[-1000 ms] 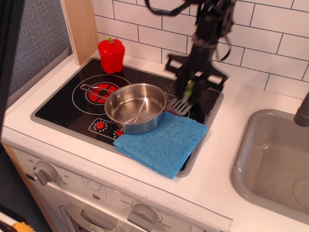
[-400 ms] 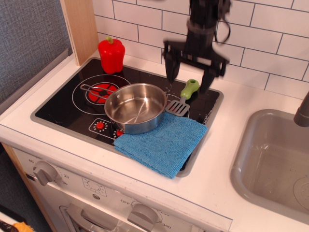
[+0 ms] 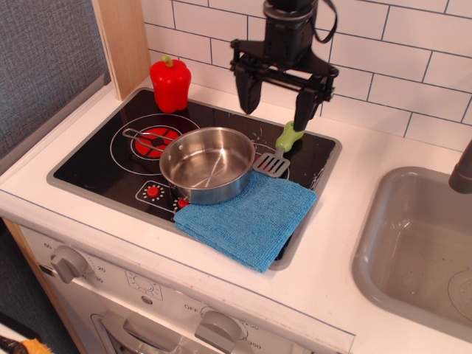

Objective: Place the spatula behind the vessel.

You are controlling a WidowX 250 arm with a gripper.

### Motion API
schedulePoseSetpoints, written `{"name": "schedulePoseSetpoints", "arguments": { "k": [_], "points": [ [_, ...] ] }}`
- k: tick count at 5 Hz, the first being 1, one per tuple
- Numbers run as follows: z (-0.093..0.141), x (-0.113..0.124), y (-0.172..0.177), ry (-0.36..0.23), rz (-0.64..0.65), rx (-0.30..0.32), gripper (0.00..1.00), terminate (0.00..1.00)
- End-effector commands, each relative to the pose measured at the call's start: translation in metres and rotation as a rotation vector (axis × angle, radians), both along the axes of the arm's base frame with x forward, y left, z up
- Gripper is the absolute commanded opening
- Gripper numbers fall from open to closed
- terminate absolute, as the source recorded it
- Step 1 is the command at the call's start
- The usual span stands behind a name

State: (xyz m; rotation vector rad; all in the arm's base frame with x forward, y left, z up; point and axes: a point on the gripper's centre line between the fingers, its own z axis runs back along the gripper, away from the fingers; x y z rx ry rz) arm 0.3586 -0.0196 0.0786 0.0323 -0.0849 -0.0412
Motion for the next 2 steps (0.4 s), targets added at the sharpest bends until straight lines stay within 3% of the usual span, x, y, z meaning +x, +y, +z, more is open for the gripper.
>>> {"name": "schedulePoseSetpoints", "arguments": {
  "k": [1,2],
  "points": [
    [0.0237,-0.0096,0.0069,-0.046,-0.019,-0.012,1.00,0.00],
    [0.0237,-0.0096,0.0069,-0.046,-0.019,-0.012,1.00,1.00]
  ]
}}
